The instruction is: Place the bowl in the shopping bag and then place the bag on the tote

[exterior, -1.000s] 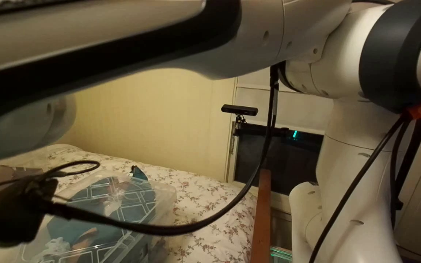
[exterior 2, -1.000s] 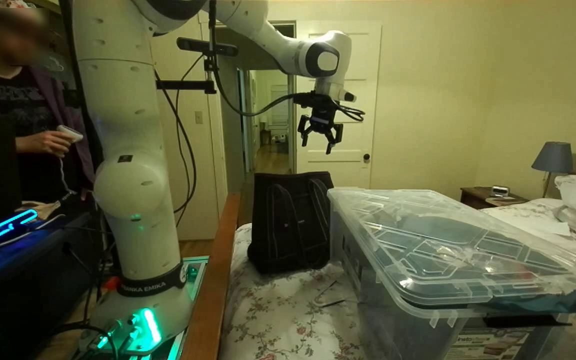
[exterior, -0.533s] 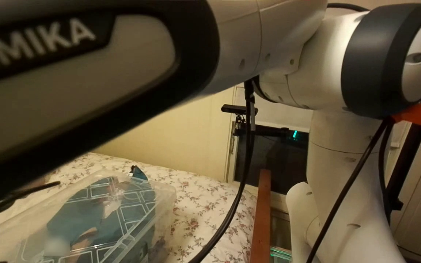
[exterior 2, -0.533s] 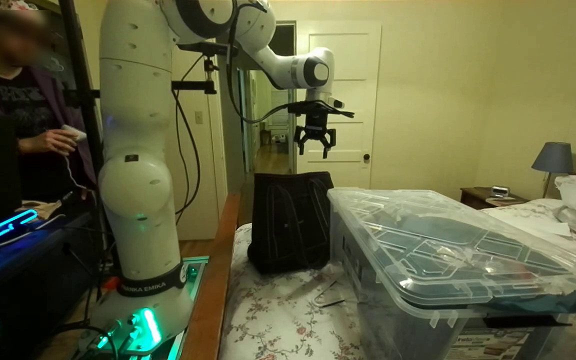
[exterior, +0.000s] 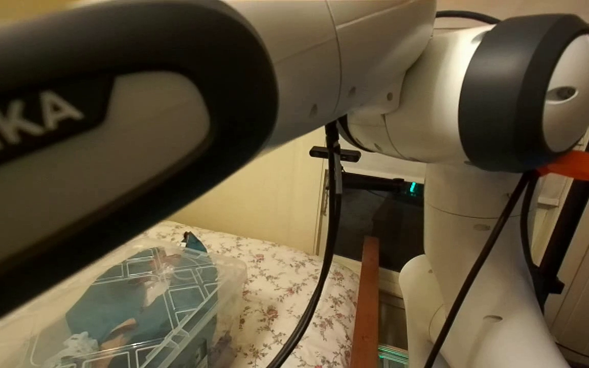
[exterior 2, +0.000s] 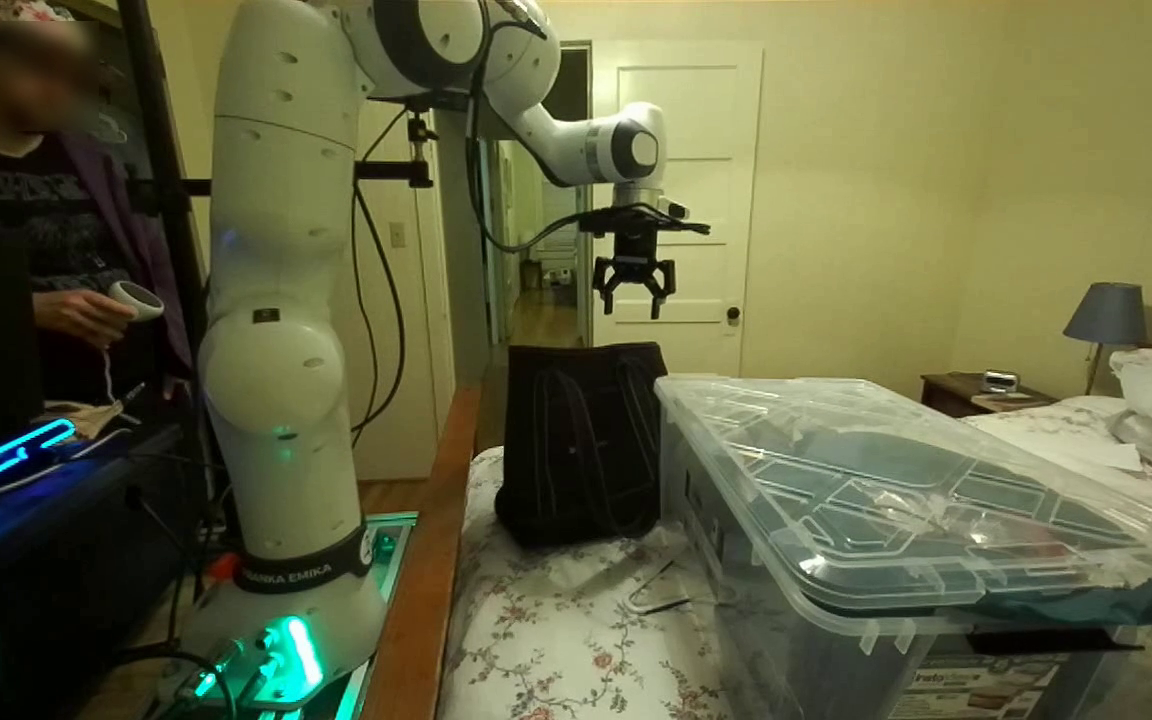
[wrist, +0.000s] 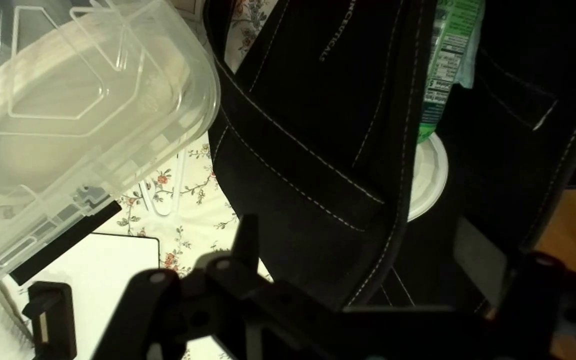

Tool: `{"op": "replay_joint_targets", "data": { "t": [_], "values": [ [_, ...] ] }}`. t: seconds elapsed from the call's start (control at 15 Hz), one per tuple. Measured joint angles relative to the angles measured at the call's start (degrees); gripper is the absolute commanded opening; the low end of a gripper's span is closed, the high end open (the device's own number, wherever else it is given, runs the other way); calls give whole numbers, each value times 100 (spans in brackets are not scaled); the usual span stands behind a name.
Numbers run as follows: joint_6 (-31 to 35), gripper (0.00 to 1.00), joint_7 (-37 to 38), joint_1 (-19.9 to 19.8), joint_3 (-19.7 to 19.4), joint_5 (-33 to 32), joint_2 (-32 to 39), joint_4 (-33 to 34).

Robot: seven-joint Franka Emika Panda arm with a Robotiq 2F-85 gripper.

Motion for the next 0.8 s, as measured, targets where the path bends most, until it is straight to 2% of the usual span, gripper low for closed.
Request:
{"op": "replay_joint_targets", "data": {
  "t": [0.47,0.6,0.8],
  "values": [
    [19,100,73,230,61,-114,369,-1],
    [47,91,143,254,59,-193,449,-7],
    [71,61,173,279,59,-198,578,-8]
  ]
}}
